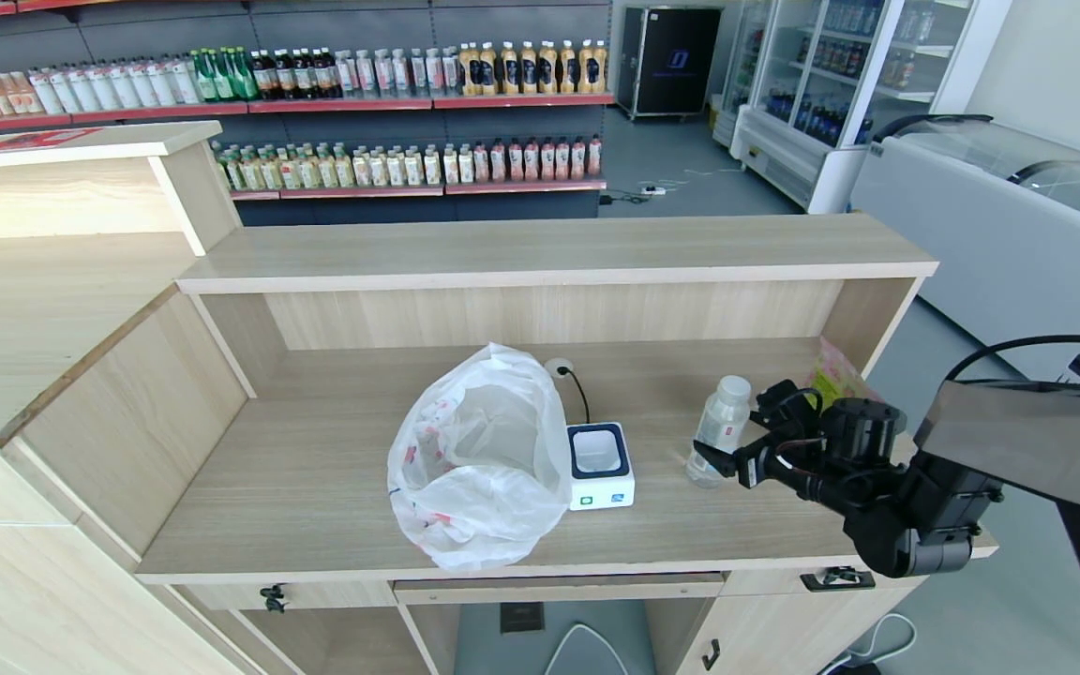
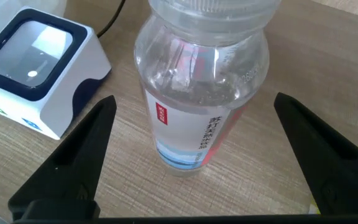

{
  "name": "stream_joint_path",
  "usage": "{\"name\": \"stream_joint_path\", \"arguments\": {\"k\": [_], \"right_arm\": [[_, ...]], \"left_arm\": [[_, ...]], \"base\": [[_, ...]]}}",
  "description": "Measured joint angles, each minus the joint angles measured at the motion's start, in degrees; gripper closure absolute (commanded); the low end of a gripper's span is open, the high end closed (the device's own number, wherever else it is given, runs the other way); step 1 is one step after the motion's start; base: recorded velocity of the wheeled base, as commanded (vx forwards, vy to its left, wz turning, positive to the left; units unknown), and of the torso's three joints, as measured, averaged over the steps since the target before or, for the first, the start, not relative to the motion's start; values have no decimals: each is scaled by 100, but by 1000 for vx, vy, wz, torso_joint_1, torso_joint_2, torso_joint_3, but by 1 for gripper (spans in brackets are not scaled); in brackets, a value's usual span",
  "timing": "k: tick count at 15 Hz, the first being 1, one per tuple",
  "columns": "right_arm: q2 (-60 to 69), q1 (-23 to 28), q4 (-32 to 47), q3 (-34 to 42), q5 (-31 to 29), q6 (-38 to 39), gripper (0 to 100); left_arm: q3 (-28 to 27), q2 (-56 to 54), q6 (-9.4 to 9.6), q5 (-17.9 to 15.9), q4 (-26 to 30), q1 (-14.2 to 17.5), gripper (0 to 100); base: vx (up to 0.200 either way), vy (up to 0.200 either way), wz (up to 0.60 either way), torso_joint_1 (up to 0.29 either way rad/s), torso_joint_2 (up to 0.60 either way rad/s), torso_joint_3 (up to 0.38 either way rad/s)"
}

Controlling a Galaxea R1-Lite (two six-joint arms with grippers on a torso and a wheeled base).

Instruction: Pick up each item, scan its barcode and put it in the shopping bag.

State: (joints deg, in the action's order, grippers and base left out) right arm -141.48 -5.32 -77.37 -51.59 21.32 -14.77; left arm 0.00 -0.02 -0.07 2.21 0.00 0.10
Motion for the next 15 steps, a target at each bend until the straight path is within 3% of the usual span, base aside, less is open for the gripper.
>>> {"name": "stream_joint_path", "arguments": {"k": [10, 11, 15], "right_arm": [[-413, -112, 18, -618, 295, 41, 0], [-446, -118, 38, -684, 328, 52, 100], [-577, -193, 22, -922, 336, 110, 100]], "left_arm": [[0, 0, -2, -2, 0, -2, 0], [0, 0, -2, -2, 0, 0, 0], [0, 0, 0, -2, 0, -5, 0]], "base": [[0, 0, 0, 0, 0, 0], [0, 0, 0, 0, 0, 0], [0, 0, 0, 0, 0, 0]]}}
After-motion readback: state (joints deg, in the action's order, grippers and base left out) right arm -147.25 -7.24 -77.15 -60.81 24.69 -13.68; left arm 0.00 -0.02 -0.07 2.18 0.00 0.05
